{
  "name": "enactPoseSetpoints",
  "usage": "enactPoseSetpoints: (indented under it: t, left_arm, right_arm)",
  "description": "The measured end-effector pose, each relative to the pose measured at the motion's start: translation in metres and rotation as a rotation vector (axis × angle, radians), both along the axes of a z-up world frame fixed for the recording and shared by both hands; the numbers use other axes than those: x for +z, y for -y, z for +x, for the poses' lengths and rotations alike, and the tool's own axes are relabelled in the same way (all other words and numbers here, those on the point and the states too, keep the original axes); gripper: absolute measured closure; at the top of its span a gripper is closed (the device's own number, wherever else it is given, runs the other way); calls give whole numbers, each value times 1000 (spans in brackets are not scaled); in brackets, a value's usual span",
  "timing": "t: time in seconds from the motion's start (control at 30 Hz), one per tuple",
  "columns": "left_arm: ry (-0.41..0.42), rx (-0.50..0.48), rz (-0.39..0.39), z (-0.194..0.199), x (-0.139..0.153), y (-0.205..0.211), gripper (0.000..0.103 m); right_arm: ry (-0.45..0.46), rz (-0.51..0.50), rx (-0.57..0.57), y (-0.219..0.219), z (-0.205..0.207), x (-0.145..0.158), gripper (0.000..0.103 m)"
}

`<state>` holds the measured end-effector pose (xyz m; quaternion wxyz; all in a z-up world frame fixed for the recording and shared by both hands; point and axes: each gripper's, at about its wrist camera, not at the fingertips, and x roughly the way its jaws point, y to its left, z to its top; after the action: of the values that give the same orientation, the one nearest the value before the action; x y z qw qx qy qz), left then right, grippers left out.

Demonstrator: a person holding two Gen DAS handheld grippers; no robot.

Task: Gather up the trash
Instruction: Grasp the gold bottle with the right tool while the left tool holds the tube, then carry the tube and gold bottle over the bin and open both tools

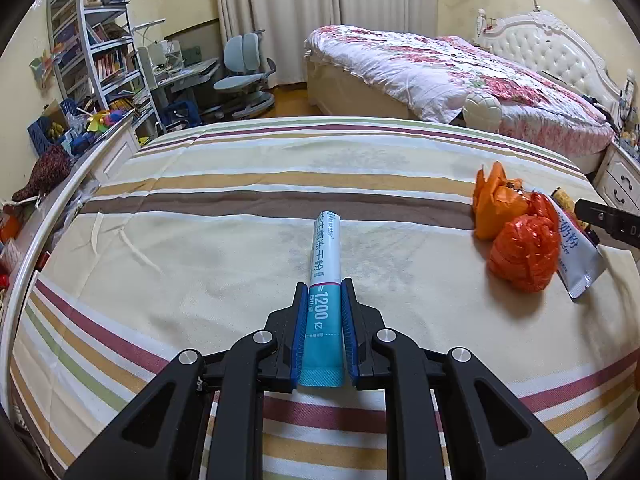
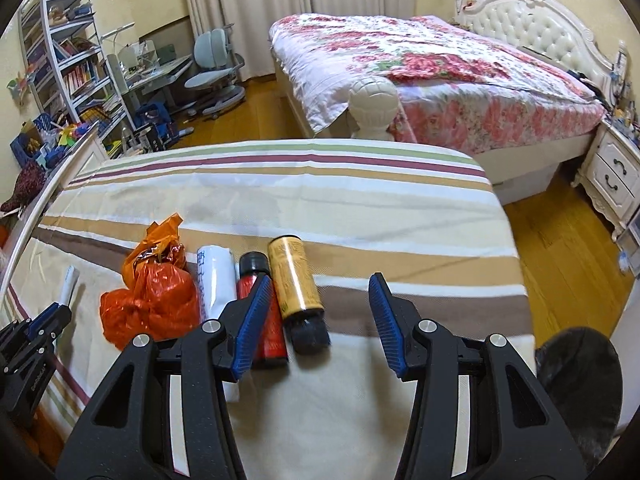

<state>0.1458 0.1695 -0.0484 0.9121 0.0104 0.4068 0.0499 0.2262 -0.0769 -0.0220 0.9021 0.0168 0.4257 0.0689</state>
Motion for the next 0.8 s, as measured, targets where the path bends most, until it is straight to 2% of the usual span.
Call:
enactPoseSetpoints:
  t: [0.1, 0.3, 0.8]
  left_arm:
    - [-14, 5, -16, 3, -3, -3, 85]
    - [-25, 0, -24, 4, -5, -2, 85]
    - [0, -46, -39, -6, 0, 6, 85]
  right_arm:
    - [-27, -18, 9, -6, 8, -7, 67]
    - [-30, -48, 9, -9, 6, -15, 79]
    - [-9, -32, 4, 5, -61, -13, 80]
